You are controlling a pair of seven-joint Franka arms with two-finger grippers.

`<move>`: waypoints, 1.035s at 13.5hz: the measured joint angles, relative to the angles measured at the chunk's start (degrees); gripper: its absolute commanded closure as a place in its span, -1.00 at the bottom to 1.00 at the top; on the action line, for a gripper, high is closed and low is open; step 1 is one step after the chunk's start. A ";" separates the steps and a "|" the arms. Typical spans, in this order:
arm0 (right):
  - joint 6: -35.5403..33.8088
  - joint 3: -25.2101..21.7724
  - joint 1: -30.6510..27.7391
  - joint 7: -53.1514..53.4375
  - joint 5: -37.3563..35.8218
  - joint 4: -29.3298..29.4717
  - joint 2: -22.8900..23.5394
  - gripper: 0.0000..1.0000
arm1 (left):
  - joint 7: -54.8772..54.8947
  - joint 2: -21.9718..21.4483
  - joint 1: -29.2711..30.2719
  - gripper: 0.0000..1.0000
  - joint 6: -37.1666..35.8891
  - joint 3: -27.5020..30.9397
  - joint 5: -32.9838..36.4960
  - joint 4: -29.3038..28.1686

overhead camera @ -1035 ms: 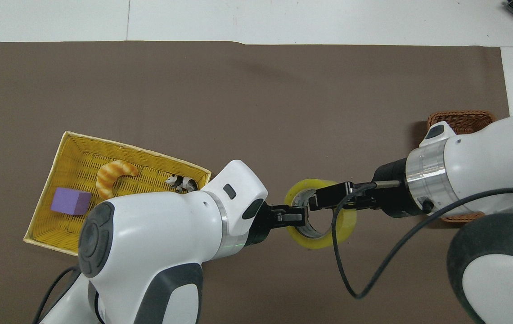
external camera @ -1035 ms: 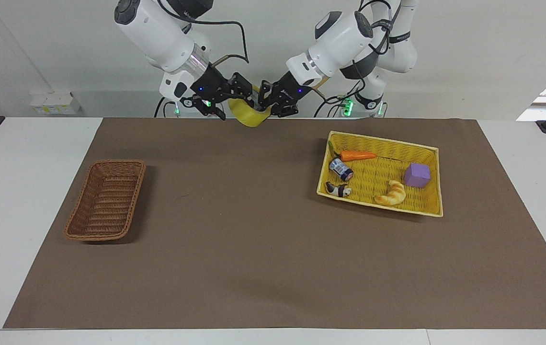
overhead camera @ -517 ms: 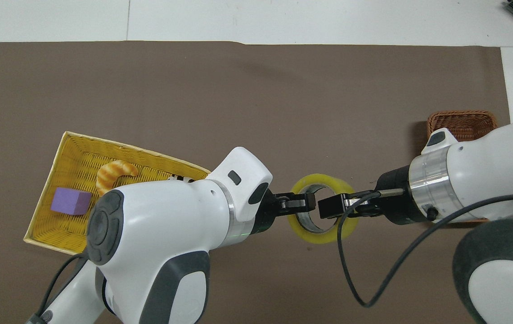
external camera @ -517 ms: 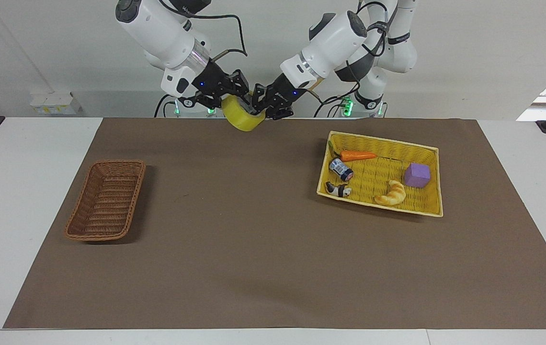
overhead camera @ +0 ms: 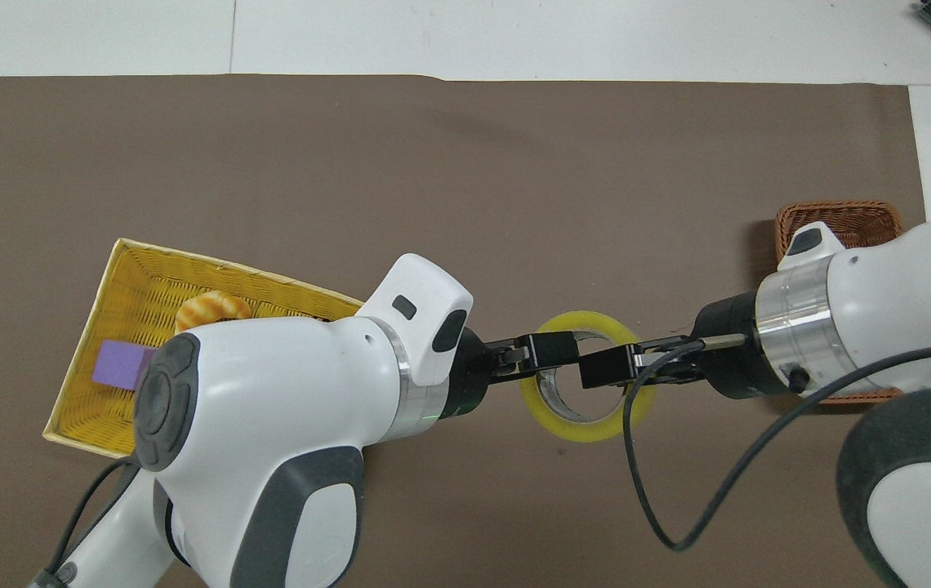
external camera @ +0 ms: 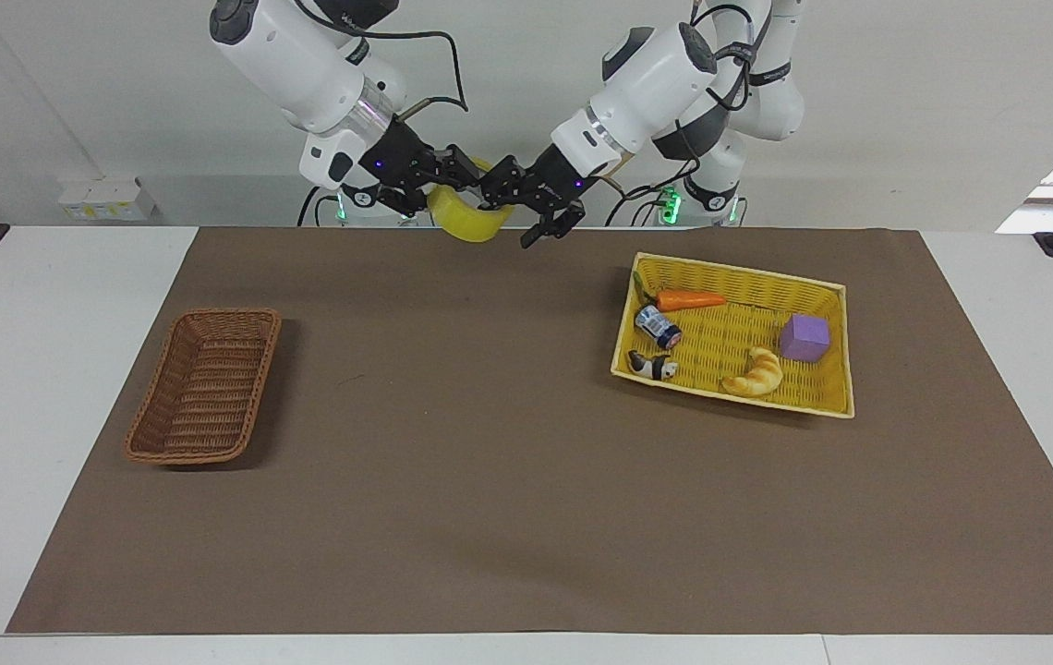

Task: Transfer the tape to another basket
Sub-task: 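Grasp the tape with the right gripper while the left gripper releases it, then carry the tape to the wicker basket while the left gripper withdraws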

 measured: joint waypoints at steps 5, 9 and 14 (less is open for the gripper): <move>-7.59 -0.77 -8.05 -9.30 -1.22 1.18 -0.01 1.00 | -0.64 -2.75 4.30 -1.00 -5.52 0.09 -10.76 0.98; -8.83 -0.95 -11.48 -15.01 -5.20 1.39 -0.08 1.00 | -1.60 -4.04 5.25 -1.00 -6.13 0.50 -10.51 0.96; 5.07 -1.43 -22.81 -28.49 -21.41 -0.74 2.96 1.00 | -1.55 -3.94 12.38 -1.00 -12.60 0.97 5.49 0.88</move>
